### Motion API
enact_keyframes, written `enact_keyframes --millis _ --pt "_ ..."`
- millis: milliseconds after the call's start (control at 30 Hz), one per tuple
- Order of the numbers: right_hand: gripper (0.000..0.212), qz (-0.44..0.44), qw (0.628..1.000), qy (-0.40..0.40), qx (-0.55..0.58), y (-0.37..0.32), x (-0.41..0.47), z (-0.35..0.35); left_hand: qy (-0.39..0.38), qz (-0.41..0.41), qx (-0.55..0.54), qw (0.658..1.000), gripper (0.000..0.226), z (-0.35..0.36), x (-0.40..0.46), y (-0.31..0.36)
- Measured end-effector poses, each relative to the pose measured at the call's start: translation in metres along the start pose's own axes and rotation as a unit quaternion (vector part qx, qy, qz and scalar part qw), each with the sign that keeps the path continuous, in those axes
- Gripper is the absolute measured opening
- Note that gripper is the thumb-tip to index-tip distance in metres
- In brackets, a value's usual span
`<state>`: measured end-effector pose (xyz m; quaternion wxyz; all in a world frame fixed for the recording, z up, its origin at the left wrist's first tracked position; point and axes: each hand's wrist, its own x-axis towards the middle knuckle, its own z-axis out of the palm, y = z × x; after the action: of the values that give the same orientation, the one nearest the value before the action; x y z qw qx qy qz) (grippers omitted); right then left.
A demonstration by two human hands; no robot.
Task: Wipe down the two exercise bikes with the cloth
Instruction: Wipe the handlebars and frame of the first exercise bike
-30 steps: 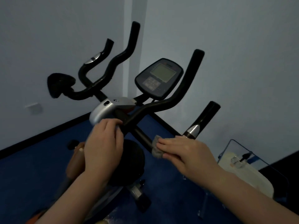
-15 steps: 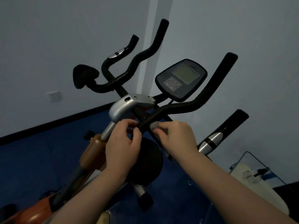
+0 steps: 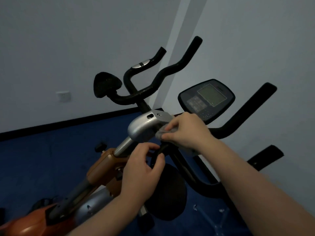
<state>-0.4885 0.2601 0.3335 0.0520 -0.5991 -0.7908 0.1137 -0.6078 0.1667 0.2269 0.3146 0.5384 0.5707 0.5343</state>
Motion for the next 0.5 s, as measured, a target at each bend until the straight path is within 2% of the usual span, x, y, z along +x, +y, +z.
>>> enact_keyframes --millis 100,267,333,433,500 --pt "0.020 0.010 1.000 -0.022 0.002 0.003 0.009 -0.008 -0.006 -0.002 0.006 1.000 0.021 0.000 -0.001 -0.003" --pt "0.020 0.003 0.994 0.107 0.025 -0.014 0.019 0.020 -0.004 0.007 0.016 1.000 0.019 0.000 0.001 -0.003" --pt "0.019 -0.015 0.997 0.077 0.020 -0.007 0.017 0.013 -0.014 0.011 0.014 1.000 0.018 0.000 0.000 -0.003" --pt "0.023 -0.029 0.999 -0.022 -0.015 0.002 0.020 -0.001 -0.025 0.014 0.015 0.999 0.018 -0.001 0.001 -0.004" --pt "0.022 -0.024 1.000 0.009 -0.007 -0.001 0.024 0.006 -0.020 0.016 0.017 1.000 0.017 -0.001 0.002 -0.004"
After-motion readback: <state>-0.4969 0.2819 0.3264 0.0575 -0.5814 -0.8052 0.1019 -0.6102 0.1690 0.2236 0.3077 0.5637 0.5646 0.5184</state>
